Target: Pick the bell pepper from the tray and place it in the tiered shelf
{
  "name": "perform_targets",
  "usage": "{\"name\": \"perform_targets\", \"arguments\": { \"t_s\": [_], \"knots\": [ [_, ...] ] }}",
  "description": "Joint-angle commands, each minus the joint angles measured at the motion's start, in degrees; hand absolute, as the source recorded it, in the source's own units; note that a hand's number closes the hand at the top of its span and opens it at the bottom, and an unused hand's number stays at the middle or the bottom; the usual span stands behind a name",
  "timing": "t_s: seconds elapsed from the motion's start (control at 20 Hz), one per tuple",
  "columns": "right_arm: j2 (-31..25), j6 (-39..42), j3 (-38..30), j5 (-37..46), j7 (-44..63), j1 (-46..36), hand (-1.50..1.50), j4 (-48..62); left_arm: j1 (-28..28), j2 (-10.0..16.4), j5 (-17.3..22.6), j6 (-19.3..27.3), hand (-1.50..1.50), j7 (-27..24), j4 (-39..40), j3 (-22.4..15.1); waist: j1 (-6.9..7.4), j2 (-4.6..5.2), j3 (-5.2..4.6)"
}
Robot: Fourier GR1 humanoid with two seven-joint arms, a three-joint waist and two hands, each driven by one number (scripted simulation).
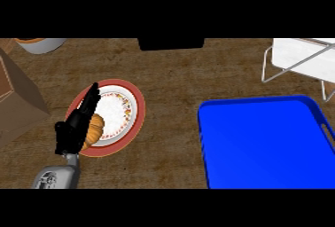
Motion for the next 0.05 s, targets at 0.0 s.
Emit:
{"name": "perform_targets", "arguments": {
  "t_s": [0.0],
  "knots": [
    [2.42, 9.63, -12.47, -7.83, -1.21, 9.47, -1.50, -7.60, -1.37, -0.94, -0.72, 1.21, 0.00, 0.12, 1.04, -0.28, -0.18, 0.16, 0.05]
  ]
}}
